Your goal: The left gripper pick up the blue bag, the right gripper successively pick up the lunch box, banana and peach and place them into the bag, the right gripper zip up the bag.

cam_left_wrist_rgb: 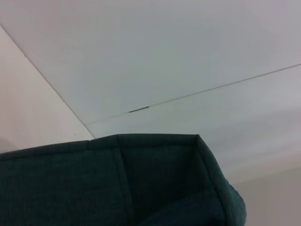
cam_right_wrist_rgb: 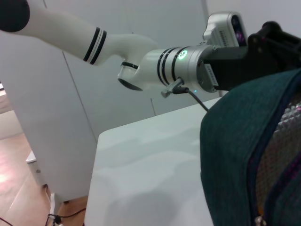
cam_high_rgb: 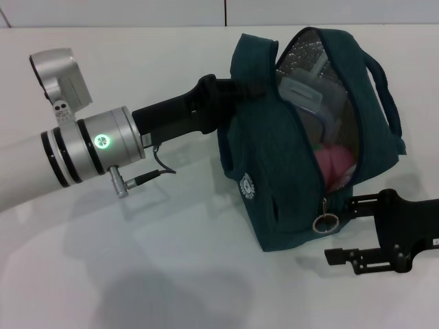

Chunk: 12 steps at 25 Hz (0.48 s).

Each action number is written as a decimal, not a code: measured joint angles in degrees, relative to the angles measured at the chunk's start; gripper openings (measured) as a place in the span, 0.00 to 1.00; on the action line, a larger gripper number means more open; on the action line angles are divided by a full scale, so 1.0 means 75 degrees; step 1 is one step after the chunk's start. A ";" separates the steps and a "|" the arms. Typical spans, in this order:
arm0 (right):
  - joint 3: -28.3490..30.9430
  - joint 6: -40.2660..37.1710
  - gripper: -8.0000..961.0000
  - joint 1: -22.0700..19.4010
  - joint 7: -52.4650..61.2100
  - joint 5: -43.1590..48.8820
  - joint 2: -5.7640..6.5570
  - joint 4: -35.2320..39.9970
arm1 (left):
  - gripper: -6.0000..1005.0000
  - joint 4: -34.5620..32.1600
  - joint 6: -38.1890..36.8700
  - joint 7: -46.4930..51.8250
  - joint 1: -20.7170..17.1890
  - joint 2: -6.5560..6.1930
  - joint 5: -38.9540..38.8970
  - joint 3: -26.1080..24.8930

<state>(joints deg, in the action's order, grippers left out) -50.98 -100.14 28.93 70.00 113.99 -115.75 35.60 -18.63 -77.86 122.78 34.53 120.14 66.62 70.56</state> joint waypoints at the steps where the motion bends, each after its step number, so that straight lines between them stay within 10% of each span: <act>1: 0.0010 0.0009 0.83 -0.0003 -0.0001 -0.0016 0.0000 -0.0003 | 0.06 0.0000 0.0000 0.0000 0.0001 0.0000 0.0000 0.0000; 12: -0.0019 0.0397 0.31 -0.0001 -0.0001 -0.0193 -0.0007 -0.0217 | 0.06 0.0006 -0.0018 0.0000 0.0001 0.0000 -0.0025 0.0002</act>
<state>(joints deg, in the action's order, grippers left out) -51.13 -97.16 28.91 70.00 112.54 -115.80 33.97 -18.59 -78.00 122.78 34.54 120.14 66.43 70.58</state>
